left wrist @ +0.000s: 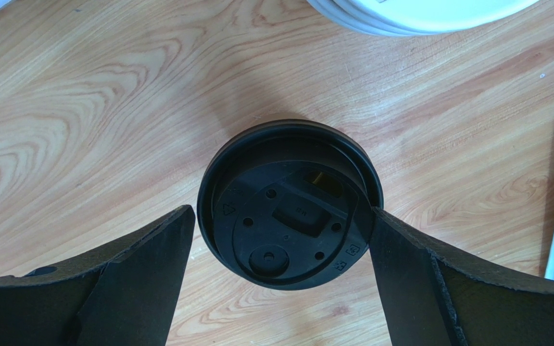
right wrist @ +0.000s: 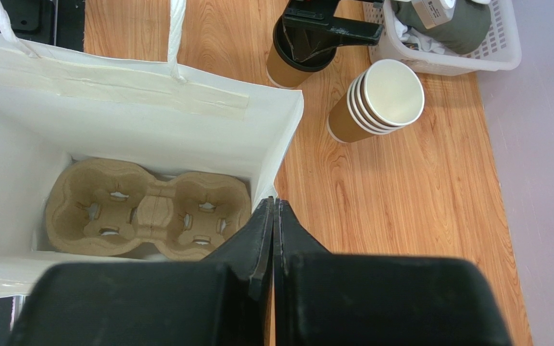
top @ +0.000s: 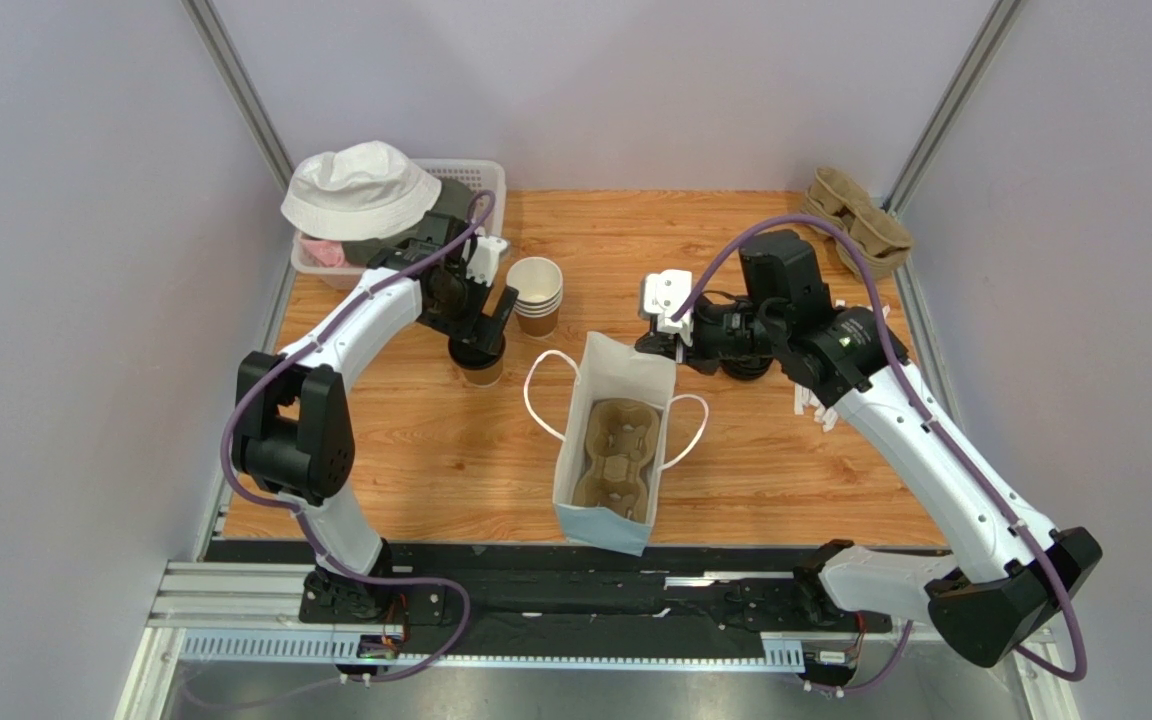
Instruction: Pack the takeout coffee
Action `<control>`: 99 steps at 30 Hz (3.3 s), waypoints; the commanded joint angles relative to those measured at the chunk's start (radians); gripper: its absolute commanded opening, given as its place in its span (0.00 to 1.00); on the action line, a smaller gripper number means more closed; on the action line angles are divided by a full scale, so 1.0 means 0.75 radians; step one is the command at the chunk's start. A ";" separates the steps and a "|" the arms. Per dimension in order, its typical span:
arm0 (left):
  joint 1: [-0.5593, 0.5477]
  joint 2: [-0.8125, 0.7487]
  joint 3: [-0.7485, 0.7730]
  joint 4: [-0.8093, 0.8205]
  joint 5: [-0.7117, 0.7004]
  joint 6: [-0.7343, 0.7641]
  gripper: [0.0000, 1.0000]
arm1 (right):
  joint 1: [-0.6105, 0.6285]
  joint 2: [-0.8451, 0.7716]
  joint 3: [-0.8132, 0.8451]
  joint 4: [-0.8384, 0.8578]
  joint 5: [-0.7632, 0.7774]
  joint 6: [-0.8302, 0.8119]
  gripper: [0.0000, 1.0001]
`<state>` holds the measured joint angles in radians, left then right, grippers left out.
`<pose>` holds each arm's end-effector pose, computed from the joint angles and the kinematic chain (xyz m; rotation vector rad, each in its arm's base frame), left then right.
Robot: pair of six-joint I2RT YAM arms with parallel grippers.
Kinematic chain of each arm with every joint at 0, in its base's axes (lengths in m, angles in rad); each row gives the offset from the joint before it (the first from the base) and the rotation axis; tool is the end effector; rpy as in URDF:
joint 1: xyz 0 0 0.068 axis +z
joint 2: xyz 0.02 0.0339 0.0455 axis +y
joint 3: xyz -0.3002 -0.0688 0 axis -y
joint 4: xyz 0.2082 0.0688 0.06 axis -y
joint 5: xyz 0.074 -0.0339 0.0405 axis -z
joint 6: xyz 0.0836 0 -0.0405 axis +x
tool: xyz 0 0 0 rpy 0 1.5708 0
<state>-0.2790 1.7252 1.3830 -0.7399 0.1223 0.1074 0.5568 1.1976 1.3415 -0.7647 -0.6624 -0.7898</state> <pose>0.3395 -0.1079 0.2582 0.5499 2.5996 -0.2188 0.1611 0.1609 0.4009 -1.5748 1.3881 0.5824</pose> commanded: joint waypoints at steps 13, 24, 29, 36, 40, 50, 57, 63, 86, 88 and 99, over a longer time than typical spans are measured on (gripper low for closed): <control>0.030 0.017 0.058 -0.022 0.025 -0.025 0.81 | -0.029 0.013 0.026 0.044 0.006 0.018 0.00; 0.033 -0.034 0.085 -0.108 0.056 0.035 0.46 | -0.043 0.029 0.050 0.046 0.073 0.157 0.13; 0.035 -0.081 0.101 -0.138 0.084 0.043 0.40 | -0.045 0.050 0.091 0.034 0.114 0.225 0.28; 0.035 -0.208 0.183 -0.204 0.131 0.065 0.36 | -0.065 0.076 0.160 0.026 0.137 0.309 0.53; 0.035 -0.281 0.236 -0.237 0.185 0.080 0.35 | -0.080 0.131 0.236 -0.056 0.126 0.297 0.62; 0.028 -0.439 0.520 -0.351 0.377 0.063 0.30 | -0.082 0.277 0.320 -0.253 0.094 0.182 0.66; -0.090 -0.468 0.827 -0.508 0.506 0.164 0.30 | -0.084 0.297 0.318 -0.279 0.071 0.202 0.37; -0.308 -0.447 1.058 -0.594 0.565 0.204 0.30 | -0.098 0.324 0.338 -0.275 0.055 0.282 0.00; -0.873 -0.253 0.852 -0.611 0.447 0.705 0.29 | -0.127 0.291 0.351 -0.181 -0.039 0.558 0.00; -0.890 -0.243 0.817 -0.605 0.402 0.730 0.29 | -0.125 0.289 0.353 -0.179 -0.039 0.572 0.00; -0.939 -0.194 0.645 -0.531 0.234 0.734 0.29 | -0.125 0.297 0.347 -0.167 -0.045 0.687 0.00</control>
<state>-0.9733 1.5753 1.8954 -1.1885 0.3550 0.6426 0.4660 1.4456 1.5646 -0.9405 -0.6659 -0.3351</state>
